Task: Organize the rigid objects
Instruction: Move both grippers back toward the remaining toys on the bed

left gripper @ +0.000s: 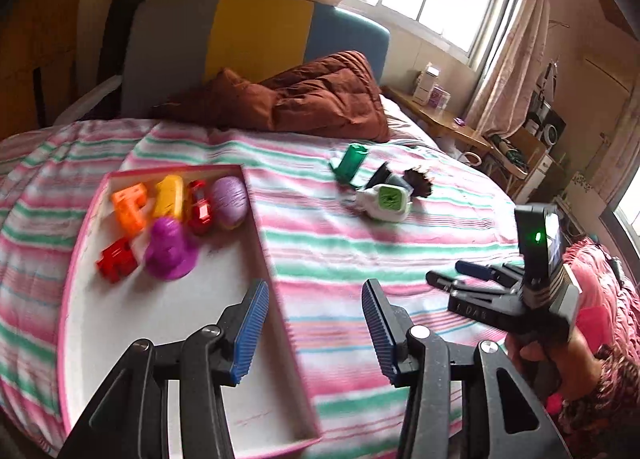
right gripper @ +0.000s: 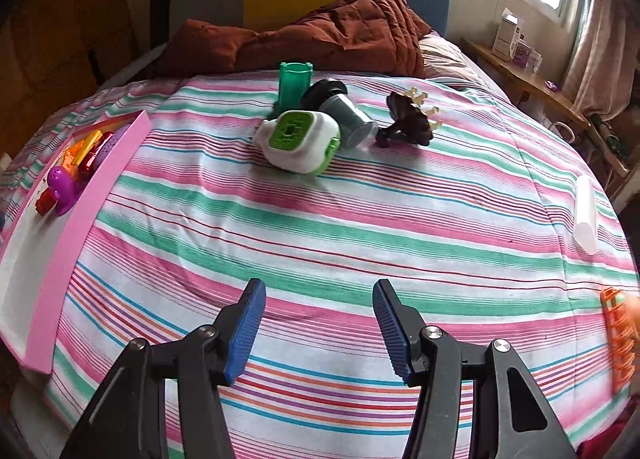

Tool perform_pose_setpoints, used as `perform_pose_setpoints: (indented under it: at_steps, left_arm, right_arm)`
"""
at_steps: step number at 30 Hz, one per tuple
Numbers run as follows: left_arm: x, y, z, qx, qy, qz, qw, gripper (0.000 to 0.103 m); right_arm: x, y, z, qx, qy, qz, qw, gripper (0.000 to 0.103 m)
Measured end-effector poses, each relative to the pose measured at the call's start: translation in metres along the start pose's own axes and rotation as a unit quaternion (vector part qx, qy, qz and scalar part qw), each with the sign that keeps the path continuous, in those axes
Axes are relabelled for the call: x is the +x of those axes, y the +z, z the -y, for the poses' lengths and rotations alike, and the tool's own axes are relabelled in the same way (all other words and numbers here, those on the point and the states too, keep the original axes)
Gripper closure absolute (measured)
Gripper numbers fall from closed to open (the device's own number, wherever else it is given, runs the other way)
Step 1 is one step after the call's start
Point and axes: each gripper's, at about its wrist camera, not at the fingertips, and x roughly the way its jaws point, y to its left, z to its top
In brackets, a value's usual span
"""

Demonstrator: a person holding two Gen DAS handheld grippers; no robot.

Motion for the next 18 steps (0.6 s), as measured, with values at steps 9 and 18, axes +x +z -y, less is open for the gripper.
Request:
perform_pose_setpoints:
  at_steps: [9,18]
  left_arm:
    - [0.084,0.053,0.070,0.015,-0.009,-0.067,0.9976,0.054]
    - [0.170,0.098,0.101,-0.035,0.006,-0.098,0.9946,0.054]
  right_arm:
    - [0.007,0.002,0.038,0.065,0.018,-0.002,0.998,0.046]
    - [0.005,0.013,0.057,0.110,0.030,0.002,0.993,0.046]
